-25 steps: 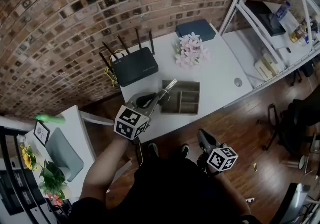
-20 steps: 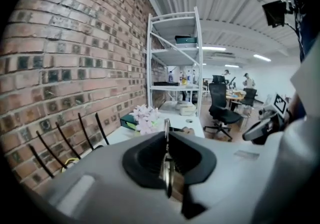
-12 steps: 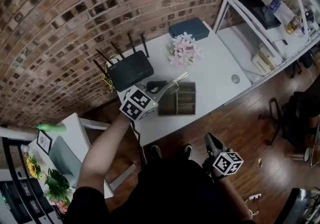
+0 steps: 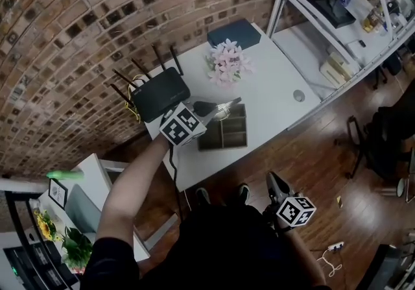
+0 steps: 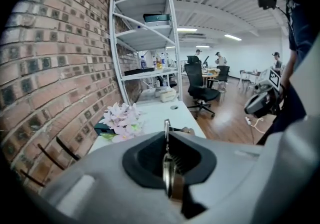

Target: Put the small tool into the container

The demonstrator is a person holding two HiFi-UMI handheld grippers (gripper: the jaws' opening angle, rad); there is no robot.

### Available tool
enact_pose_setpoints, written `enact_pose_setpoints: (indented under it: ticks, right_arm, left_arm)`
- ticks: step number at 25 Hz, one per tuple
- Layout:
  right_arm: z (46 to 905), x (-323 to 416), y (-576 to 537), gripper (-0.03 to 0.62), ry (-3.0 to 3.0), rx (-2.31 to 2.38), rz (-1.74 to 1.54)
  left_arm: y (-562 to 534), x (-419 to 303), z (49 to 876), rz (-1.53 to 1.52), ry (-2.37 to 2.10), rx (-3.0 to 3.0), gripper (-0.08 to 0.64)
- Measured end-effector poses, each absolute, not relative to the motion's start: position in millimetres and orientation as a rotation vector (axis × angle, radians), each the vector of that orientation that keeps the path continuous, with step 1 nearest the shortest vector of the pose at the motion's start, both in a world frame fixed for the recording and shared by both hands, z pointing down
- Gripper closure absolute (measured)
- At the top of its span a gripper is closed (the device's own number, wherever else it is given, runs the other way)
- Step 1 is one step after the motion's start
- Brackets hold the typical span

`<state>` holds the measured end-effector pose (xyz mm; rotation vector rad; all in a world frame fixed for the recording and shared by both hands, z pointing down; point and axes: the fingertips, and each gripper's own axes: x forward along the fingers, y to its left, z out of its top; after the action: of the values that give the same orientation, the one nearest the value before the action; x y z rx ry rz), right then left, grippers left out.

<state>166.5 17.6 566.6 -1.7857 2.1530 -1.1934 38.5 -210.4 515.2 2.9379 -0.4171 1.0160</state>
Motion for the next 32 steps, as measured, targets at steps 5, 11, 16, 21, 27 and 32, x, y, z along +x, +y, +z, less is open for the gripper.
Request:
enact_pose_setpoints:
  ticks: [5,11,16,21,27,32]
  right_arm:
    - [569.4,170.7,20.8,0.578,2.134,-1.797,-1.205]
    - [572.4,174.5,24.1,0.578,2.115,-1.814,-1.219]
    - [573.0,175.0,24.0,0.578,2.115,-1.819,-1.230]
    - [574.7,174.0,23.5,0.578,2.118,-1.822,-1.235]
    - [576.2,177.1,24.6,0.578,2.104,-1.840,-1.241]
    - [575.8,176.1,24.4,0.578,2.102,-1.850,-1.242]
  left_arm:
    - [-211.4,45.2,525.4,1.056,-0.361,2.930,0.541]
    - [-211.9,46.0,544.7,1.104,-0.329,2.907,0.541]
    - [-208.9,50.2,550.4,1.093,-0.281,2.904,0.541]
    - [-209.1,50.5,562.7,1.133,-0.239,2.918,0.541]
    - [-209.1,54.3,564.7,1.100,-0.210,2.933,0.541]
    - [-206.3,55.0,563.7,1.103,-0.162,2.946,0.541]
